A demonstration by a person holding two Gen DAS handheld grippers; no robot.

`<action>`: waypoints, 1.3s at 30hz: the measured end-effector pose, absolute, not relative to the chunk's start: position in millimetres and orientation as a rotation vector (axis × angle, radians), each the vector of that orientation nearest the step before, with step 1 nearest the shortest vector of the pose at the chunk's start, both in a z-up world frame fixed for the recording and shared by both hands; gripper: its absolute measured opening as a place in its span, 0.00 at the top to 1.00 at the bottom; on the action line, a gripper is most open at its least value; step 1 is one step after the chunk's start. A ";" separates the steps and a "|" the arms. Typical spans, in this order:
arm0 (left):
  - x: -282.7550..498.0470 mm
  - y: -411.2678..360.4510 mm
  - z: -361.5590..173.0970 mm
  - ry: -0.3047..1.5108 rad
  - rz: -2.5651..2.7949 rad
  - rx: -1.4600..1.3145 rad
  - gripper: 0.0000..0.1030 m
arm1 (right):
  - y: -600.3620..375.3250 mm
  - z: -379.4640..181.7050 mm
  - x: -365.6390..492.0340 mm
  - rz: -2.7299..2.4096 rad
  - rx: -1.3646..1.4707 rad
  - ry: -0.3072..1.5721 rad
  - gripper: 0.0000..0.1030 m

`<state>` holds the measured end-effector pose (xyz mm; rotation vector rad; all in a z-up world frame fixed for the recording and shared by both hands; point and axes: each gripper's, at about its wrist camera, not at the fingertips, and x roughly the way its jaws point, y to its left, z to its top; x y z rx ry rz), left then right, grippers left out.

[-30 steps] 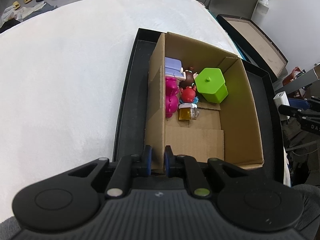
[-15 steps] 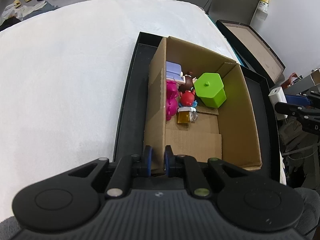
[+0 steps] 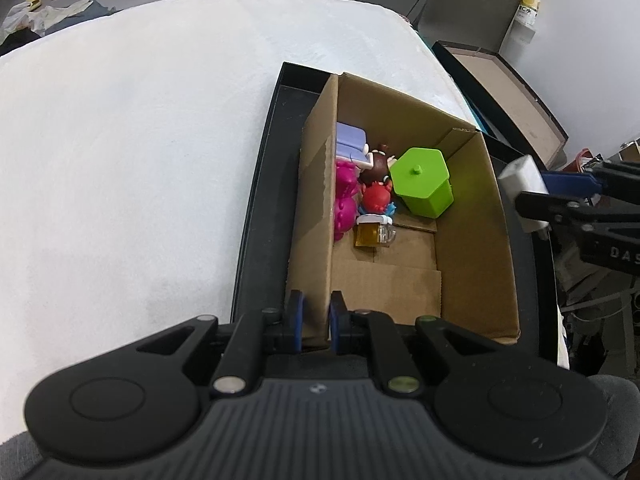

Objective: Organize rigid objects
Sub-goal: 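Carry the white charger into the box with the right tool and release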

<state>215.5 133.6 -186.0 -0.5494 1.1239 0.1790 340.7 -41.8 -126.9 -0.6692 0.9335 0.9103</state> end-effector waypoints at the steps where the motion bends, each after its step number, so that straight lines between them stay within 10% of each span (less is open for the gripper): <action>1: 215.1 134.5 -186.7 1.124 0.178 -0.552 0.88 | -37.6 -127.9 338.9 0.915 -0.674 0.934 0.64; 39: 208.9 147.8 -193.1 1.107 0.130 -0.612 0.87 | 25.6 -172.0 314.4 0.882 -0.835 0.961 0.59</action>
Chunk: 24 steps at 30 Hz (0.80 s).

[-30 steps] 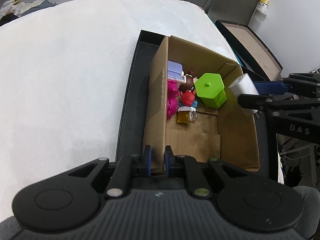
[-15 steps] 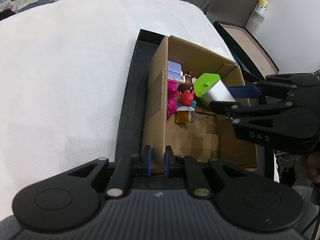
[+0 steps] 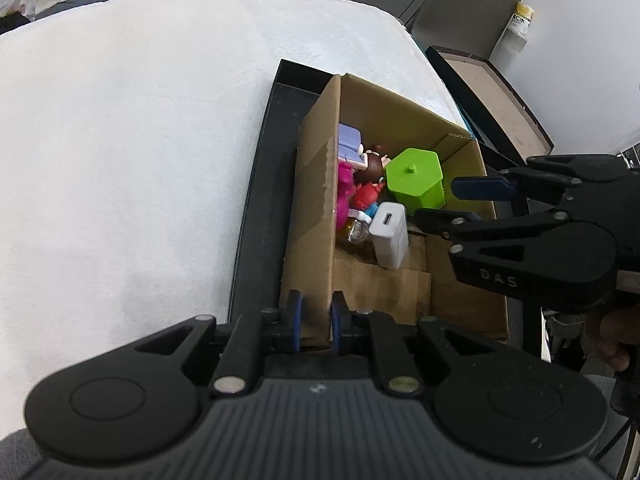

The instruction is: Organize rigid objects

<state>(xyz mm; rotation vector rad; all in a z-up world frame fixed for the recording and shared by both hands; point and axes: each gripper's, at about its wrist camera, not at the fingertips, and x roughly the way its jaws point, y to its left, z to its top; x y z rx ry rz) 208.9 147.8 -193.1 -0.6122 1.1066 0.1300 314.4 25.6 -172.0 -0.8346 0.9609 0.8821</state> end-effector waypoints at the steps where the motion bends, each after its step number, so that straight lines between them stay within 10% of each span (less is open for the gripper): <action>1: 208.9 147.3 -192.9 1.106 0.132 -0.608 0.87 | 24.3 -170.3 313.9 0.883 -0.830 0.959 0.59; 24: 209.4 139.5 -184.2 1.104 0.169 -0.577 0.89 | -53.9 -122.1 312.7 0.836 -0.529 0.937 0.29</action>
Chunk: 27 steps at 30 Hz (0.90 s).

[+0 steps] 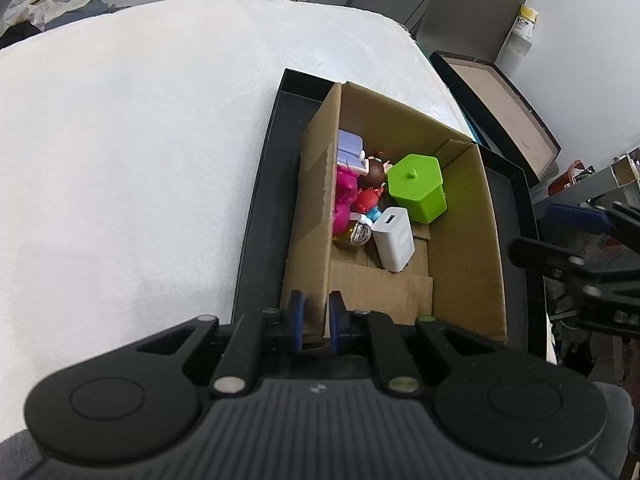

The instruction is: Organize rigid objects

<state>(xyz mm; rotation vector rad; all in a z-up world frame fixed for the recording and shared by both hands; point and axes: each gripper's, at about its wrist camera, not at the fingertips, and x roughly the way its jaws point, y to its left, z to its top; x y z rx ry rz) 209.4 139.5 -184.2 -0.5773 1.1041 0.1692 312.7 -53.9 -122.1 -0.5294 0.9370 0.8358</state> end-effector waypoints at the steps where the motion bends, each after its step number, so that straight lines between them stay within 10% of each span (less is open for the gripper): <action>1: 210.9 137.6 -183.3 1.111 0.169 -0.561 0.89 | -59.4 -119.7 312.4 0.832 -0.509 0.938 0.28; 15: 212.9 113.0 -154.8 1.117 0.205 -0.425 0.87 | -121.1 -107.6 313.5 0.696 -0.357 0.903 0.00; 27: 196.8 88.2 -110.1 1.068 0.192 -0.381 0.71 | -160.6 -96.7 296.4 0.590 -0.250 0.860 0.00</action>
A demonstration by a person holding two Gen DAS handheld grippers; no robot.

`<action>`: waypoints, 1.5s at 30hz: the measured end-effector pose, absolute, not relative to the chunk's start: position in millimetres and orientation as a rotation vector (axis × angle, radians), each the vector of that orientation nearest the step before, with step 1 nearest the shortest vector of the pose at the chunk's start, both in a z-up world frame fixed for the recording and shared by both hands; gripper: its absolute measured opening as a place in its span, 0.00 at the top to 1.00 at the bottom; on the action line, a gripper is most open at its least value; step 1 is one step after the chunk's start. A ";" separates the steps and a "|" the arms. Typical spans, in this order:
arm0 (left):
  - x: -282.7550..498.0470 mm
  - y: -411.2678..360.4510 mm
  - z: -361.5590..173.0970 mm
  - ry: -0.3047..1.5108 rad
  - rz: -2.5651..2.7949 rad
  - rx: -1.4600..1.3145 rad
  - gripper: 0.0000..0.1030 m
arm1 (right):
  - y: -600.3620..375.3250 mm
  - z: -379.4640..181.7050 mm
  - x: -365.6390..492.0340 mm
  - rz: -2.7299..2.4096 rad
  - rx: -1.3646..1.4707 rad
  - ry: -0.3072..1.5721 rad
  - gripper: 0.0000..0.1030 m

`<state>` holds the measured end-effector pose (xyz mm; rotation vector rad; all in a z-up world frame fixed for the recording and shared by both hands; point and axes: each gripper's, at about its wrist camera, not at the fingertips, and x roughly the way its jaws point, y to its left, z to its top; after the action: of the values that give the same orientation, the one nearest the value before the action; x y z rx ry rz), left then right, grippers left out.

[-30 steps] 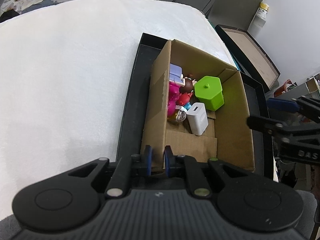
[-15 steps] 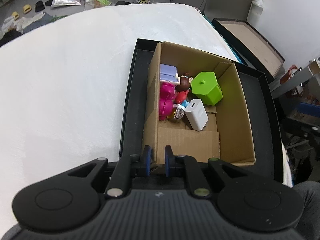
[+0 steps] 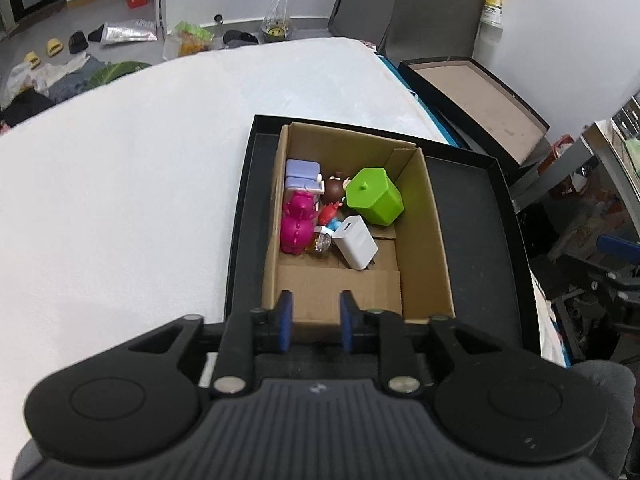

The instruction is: Organize rigid objects

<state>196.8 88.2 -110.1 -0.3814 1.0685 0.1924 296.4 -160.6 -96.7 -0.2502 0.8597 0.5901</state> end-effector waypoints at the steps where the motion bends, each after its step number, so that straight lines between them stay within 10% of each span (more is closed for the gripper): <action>1: 193.7 85.7 -105.7 1.061 0.188 -0.365 0.69 | -164.5 -95.0 293.4 0.586 -0.235 0.849 0.00; 14: 148.5 73.0 -64.6 0.960 0.161 -0.378 0.38 | -200.5 -71.4 250.8 0.496 -0.103 0.758 0.00; 45: 38.5 35.0 -3.5 0.750 0.057 -0.328 0.09 | -227.2 -26.3 142.4 0.413 -0.016 0.683 0.00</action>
<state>38.5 35.0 -3.5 -0.3277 0.7503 0.0568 142.4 -227.2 -26.3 -0.0158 0.6826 0.4129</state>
